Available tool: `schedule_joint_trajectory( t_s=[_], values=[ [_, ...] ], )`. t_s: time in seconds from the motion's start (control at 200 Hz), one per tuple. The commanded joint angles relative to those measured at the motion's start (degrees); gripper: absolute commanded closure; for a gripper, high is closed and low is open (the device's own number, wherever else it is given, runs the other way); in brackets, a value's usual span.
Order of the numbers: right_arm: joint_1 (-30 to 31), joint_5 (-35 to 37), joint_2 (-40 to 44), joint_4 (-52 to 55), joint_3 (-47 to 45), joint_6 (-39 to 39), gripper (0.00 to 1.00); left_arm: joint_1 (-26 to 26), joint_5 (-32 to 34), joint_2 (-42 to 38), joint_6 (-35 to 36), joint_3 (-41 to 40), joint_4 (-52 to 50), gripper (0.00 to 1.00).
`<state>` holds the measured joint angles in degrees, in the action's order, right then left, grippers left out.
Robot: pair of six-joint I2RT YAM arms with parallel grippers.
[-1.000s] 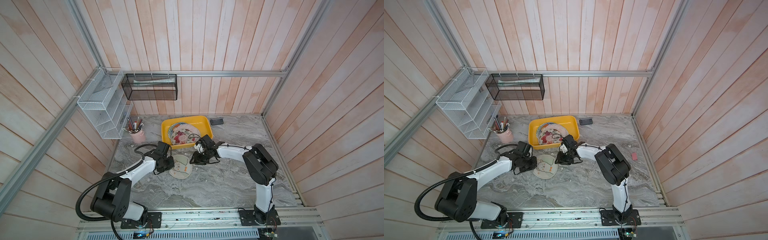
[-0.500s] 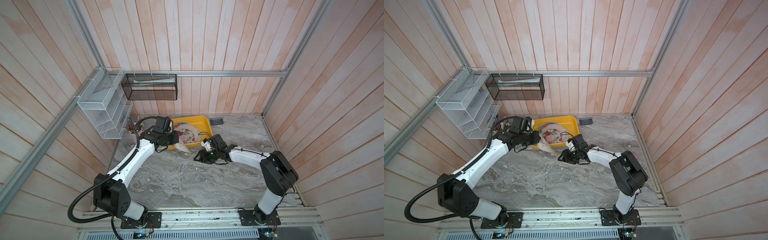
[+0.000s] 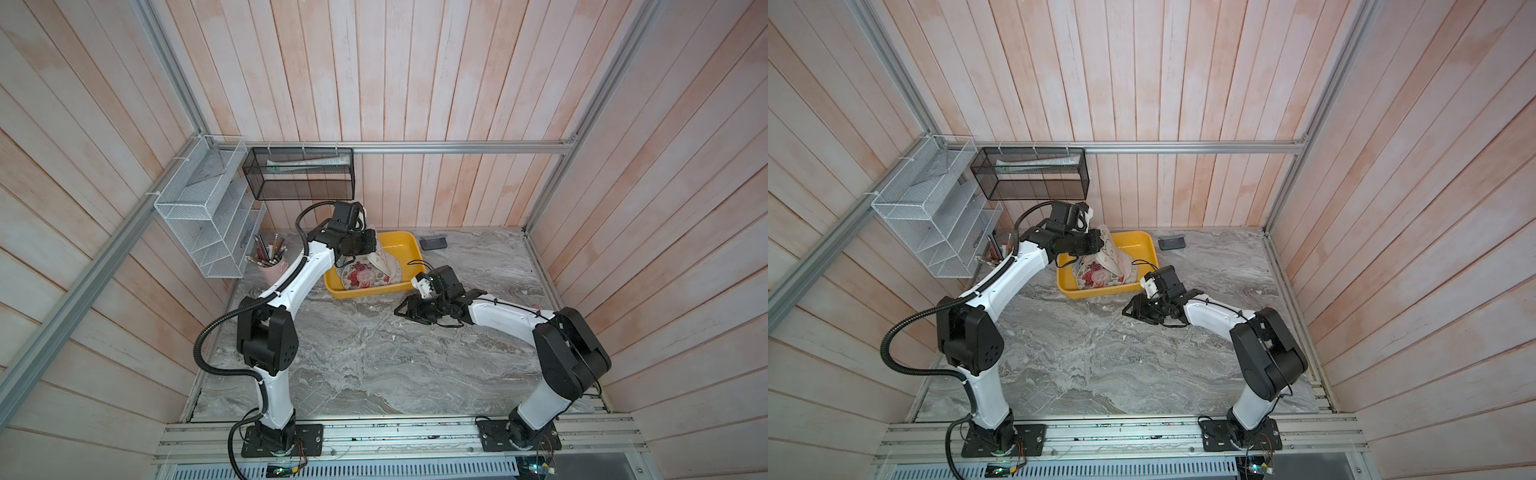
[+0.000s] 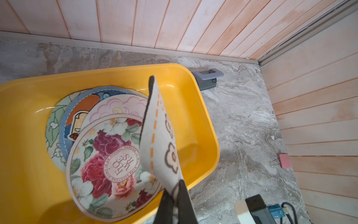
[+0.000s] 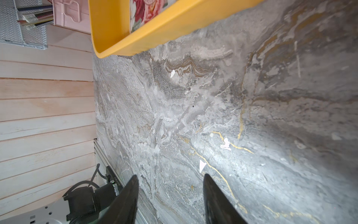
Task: Put the coasters into the storage box
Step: Place the coaster in the storage box.
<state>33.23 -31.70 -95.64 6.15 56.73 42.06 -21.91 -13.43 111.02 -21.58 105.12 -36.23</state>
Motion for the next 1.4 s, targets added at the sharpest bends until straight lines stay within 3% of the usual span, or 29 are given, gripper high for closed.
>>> schedule_joint_trajectory(
  t_s=[0.0,0.19,0.495,0.53,0.6,0.68,1.06,1.395],
  values=[
    [-0.9,-0.6,1.4,-0.6,-1.3,0.5,0.46,-0.3,-3.1,2.5,1.1,2.0,4.4,1.00],
    [-1.5,-0.9,1.8,-0.8,-1.3,0.5,0.45,0.4,-4.4,5.6,2.4,-3.8,11.8,1.00],
    [-1.8,-0.9,2.8,-0.5,-1.8,0.5,0.44,6.5,-1.4,4.2,3.6,-16.1,14.9,1.00],
    [-1.8,-0.9,2.9,-0.5,-1.7,0.5,0.44,7.1,-0.7,4.2,3.9,-16.9,14.7,0.89],
    [-1.8,-0.9,3.0,-0.4,-1.6,0.4,0.44,7.6,0.9,3.9,4.5,-17.9,14.1,0.57],
    [-1.9,-0.8,3.2,-0.2,-1.4,0.3,0.43,7.9,2.1,2.7,4.7,-19.0,14.3,0.41],
    [-4.0,0.6,4.7,1.8,-1.1,-2.5,0.40,7.9,3.6,-5.7,4.8,-24.3,18.1,0.27],
    [-12.4,6.3,7.6,7.2,2.6,-13.7,0.13,8.8,10.1,-23.9,4.8,-44.3,25.1,0.00]
  ],
)
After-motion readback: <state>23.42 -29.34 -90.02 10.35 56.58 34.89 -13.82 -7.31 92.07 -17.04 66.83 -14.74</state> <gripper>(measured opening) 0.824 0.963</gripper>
